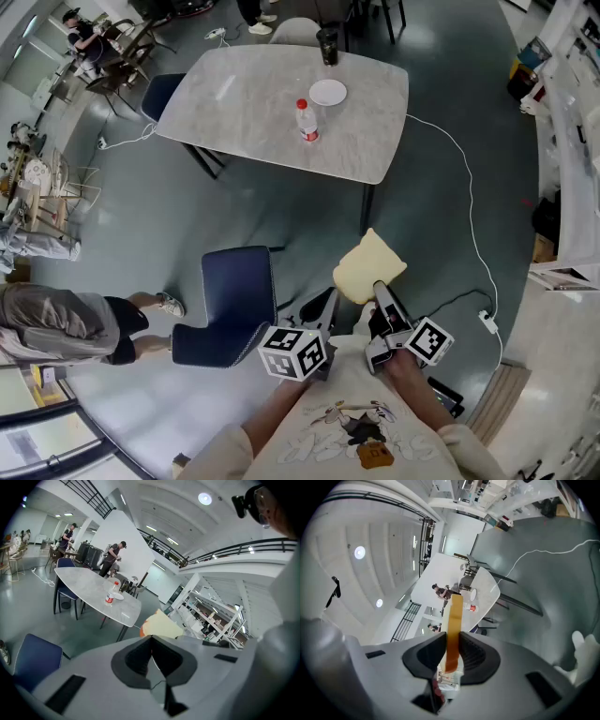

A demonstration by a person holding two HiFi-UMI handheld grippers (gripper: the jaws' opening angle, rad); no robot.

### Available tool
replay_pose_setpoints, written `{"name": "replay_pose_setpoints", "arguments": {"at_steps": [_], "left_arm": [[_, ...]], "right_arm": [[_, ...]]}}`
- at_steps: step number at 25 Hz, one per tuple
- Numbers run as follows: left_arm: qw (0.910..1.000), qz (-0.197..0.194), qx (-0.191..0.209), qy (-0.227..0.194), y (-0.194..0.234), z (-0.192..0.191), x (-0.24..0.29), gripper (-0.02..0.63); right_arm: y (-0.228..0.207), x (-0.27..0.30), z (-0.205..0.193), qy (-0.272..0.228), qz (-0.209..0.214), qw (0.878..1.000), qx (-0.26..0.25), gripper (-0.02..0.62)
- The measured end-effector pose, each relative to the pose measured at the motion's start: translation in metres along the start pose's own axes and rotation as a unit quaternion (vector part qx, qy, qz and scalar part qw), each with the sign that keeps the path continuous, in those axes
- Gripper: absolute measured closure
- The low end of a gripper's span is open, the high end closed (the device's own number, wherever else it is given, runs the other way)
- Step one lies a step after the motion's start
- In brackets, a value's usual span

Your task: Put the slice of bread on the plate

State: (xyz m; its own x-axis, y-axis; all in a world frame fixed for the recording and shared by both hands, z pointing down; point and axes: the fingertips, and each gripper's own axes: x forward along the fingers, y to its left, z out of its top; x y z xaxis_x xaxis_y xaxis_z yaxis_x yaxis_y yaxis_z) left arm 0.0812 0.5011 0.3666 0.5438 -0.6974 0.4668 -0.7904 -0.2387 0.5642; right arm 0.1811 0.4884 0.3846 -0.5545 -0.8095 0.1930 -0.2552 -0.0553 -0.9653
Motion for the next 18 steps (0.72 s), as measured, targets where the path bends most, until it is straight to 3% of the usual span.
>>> {"name": "replay_pose_setpoints", "arguments": {"at_steps": [3,12,18], "left_arm": [[0.9999,-0.005,-0.009,0.002,0.01,-0.002,-0.022,0.597],[0.9999,-0.011,-0.01,-0.003,0.057,0.013,-0.059,0.597],[0.9997,-0.023,-0.003,-0.006,0.074,0.011,-0.082,0.597]], "right_arm": [[0.005,0.0,-0.023,-0.002,-0.018,1.0,-0.019,0.503],[0.019,0.024,-0.066,-0.021,-0.019,0.999,-0.025,0.503],[0.028,0.028,-0.1,-0.034,-0.01,0.999,-0.002,0.503]]}}
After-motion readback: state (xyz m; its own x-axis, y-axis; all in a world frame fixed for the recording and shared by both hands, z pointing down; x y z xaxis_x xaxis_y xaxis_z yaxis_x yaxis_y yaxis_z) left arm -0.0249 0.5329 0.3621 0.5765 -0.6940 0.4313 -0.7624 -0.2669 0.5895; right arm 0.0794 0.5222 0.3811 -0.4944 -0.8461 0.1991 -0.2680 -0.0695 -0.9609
